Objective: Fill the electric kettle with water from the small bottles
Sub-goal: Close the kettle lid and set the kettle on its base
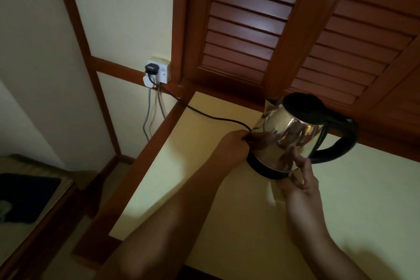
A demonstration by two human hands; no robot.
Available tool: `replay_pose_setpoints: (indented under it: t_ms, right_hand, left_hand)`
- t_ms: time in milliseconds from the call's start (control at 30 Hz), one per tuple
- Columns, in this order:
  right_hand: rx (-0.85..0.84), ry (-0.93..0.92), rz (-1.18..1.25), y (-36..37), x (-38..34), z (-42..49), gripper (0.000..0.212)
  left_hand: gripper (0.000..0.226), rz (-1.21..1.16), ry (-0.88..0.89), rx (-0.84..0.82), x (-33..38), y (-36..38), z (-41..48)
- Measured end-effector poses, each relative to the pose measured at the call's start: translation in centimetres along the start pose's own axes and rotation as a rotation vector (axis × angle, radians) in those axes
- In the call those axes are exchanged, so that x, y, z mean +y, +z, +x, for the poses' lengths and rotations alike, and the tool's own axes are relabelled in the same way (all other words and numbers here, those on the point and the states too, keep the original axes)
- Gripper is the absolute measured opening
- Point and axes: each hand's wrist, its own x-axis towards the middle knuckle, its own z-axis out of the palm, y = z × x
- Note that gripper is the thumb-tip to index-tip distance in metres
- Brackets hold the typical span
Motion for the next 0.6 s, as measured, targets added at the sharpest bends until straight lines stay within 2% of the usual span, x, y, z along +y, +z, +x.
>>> replay_pose_setpoints:
  t_ms: [267, 467, 600]
  right_hand:
    - [-0.01, 0.065, -0.018, -0.8, 1.1, 0.7, 0.08]
    - [-0.055, 0.007, -0.046, -1.1, 1.4, 0.7, 0.073]
    - [0.004, -0.025, -0.015, -1.3, 1.1, 0.5, 0.065]
  left_hand:
    - [0.043, 0.032, 0.041, 0.059, -0.4, 0.3, 0.1]
    - [0.041, 0.062, 0.049, 0.047, 0.0, 0.0, -0.2]
    - [0.043, 0.086, 0.097, -0.044, -0.3, -0.2, -0.9]
